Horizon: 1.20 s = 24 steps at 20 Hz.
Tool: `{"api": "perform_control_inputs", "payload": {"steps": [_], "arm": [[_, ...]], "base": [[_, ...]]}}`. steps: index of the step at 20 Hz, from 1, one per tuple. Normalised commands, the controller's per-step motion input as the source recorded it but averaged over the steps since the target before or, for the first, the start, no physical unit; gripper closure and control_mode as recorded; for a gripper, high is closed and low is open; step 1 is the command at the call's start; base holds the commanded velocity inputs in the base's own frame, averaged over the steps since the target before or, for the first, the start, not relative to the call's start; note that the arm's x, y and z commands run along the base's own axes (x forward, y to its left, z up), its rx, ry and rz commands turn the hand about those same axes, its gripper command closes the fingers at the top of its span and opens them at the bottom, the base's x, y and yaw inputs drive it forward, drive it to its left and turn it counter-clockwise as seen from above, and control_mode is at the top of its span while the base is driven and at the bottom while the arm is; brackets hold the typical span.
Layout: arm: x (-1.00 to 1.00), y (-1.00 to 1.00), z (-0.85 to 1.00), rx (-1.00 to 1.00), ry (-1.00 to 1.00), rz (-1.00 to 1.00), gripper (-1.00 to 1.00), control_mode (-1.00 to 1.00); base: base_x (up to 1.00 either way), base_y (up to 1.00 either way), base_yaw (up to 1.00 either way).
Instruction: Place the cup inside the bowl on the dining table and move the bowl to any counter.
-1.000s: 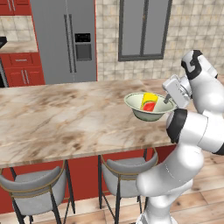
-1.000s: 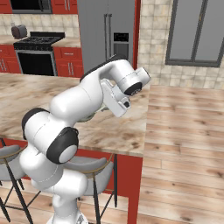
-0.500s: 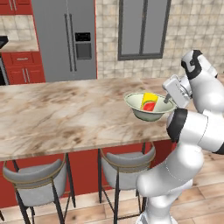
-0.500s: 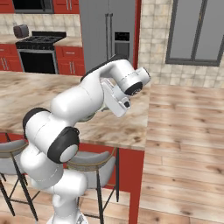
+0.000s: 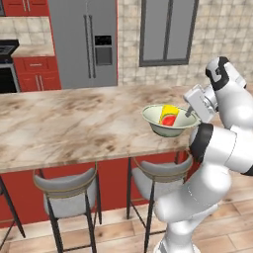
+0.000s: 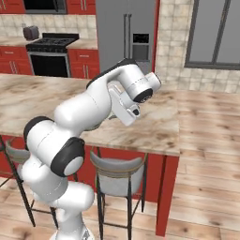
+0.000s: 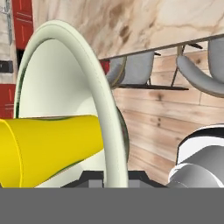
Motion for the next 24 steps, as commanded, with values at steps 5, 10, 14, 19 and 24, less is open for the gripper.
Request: {"api": "perform_control_inputs", "payload": {"steps": [5, 10, 14, 19, 24], "arm": [[0.0, 0.0, 0.0, 0.0, 0.0, 0.0, 1.0, 1.0], [0.0, 0.0, 0.0, 0.0, 0.0, 0.0, 1.0, 1.0], [0.0, 0.0, 0.0, 0.0, 0.0, 0.0, 1.0, 1.0], [0.0, 0.0, 0.0, 0.0, 0.0, 0.0, 1.0, 1.0], [0.0, 0.0, 0.0, 0.0, 0.0, 0.0, 1.0, 1.0]], "base": [[-0.37, 0.82, 0.0], [-0.23, 0.91, 0.0], [-0.09, 0.96, -0.01], [0.0, 1.0, -0.02], [-0.01, 1.0, -0.01]]}}
